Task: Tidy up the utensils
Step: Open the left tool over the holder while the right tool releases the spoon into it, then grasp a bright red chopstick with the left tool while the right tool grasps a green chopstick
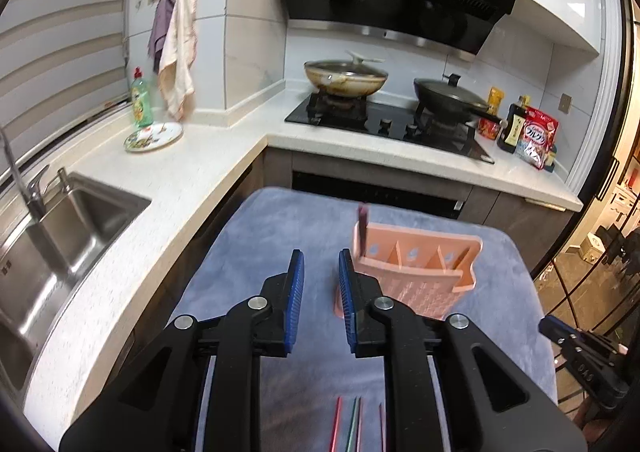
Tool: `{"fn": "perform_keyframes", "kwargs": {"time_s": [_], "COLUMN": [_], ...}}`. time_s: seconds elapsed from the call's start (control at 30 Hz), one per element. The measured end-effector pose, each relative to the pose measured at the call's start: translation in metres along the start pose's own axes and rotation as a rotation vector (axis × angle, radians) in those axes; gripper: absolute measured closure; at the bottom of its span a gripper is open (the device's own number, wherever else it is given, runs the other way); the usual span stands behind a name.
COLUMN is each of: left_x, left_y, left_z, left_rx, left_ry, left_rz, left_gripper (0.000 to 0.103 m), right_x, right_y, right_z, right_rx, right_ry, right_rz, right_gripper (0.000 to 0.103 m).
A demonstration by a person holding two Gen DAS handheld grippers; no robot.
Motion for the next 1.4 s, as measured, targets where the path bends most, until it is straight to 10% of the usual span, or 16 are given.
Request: {"fn": "perform_keyframes", "kwargs": {"time_s": [0.77, 1.4], "left_x": [-0.037, -0.039], "left_y": [0.033, 0.03], "left_z": [-0.189, -0.245], "left_rx": [0.006, 0.004], "left_ry": [0.245, 0.34], "left_rz": [0.032, 0.021], "left_gripper": [0.069, 0.069], "right_x": [-0.027, -0.011], "right_y": [0.008, 0.014], "right_z": [-0.2, -0.228], "right_rx": [-0.049, -0.062], "right_ry": [0.211, 0.249], "right_rz": [-0.052, -0.067], "right_gripper": [0.078, 0.078]}}
Point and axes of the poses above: each gripper's, at about its wrist camera, not at the fingertips, and x roughly the way its jaws point, y to its left, z to its top, the point moved 1 cm from there along x, roughly the way its jaws point, and after that the axes turned 3 degrees about -z, right-handed, at the moved point
